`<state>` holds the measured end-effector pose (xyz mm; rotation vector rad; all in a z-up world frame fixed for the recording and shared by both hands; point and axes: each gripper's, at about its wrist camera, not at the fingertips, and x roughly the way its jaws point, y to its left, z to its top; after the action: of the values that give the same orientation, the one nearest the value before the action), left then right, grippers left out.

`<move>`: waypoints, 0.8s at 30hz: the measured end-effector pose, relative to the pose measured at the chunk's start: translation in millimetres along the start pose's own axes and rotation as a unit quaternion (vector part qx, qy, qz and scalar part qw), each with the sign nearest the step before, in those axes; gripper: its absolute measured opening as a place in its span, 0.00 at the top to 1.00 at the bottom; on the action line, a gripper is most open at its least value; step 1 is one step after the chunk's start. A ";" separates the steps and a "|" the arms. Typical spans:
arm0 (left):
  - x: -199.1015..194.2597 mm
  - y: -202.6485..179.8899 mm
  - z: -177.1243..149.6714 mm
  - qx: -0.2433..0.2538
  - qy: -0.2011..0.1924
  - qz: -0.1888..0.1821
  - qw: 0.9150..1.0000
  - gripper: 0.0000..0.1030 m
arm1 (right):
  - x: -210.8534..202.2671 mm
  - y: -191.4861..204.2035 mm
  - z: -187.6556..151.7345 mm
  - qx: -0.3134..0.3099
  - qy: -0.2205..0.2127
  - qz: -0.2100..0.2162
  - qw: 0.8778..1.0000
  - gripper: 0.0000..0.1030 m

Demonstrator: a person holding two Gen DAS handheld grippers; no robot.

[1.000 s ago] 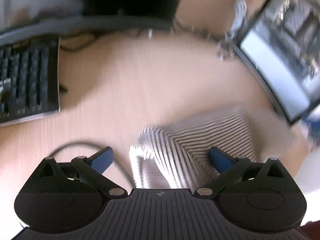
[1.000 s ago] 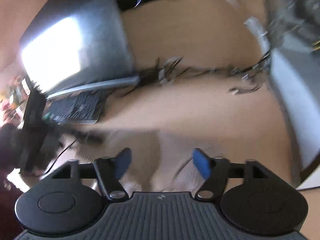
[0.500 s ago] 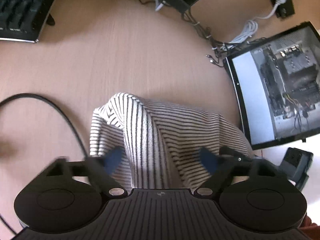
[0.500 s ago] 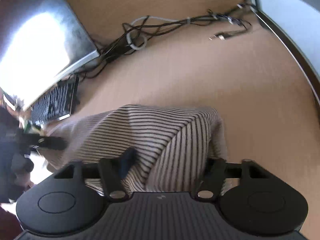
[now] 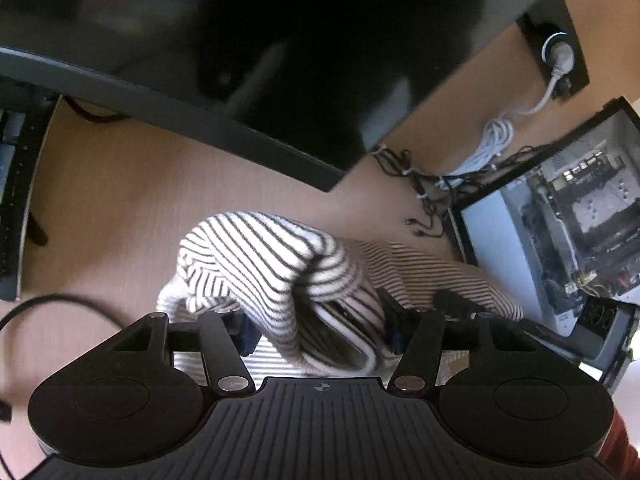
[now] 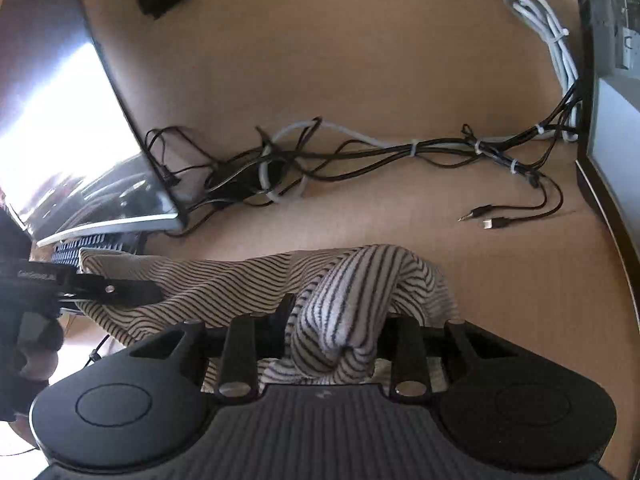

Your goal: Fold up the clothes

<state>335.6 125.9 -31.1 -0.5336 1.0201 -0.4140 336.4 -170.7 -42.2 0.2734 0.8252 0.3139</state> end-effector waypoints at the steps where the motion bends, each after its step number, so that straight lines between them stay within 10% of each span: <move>1: 1.9 4.5 -2.6 -0.001 0.006 0.009 1.000 0.41 | 3.3 -5.5 -2.0 0.005 0.007 -0.004 1.000 0.71; 14: -6.0 28.0 0.2 -0.050 0.002 -0.018 0.999 0.21 | 6.4 -23.6 -16.7 0.046 0.015 0.013 0.999 0.45; 19: 11.0 26.0 1.8 -0.051 0.015 -0.006 0.999 0.52 | 15.5 -9.2 -15.8 0.016 0.004 -0.033 0.999 0.69; 24: -15.2 10.6 1.9 -0.014 -0.008 -0.018 1.000 0.61 | -11.2 4.7 -12.4 0.002 -0.023 -0.028 0.999 0.74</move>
<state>331.0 143.3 -26.2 -0.5808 1.0030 -0.4276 319.1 -169.1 -41.0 0.2605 0.7873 0.2525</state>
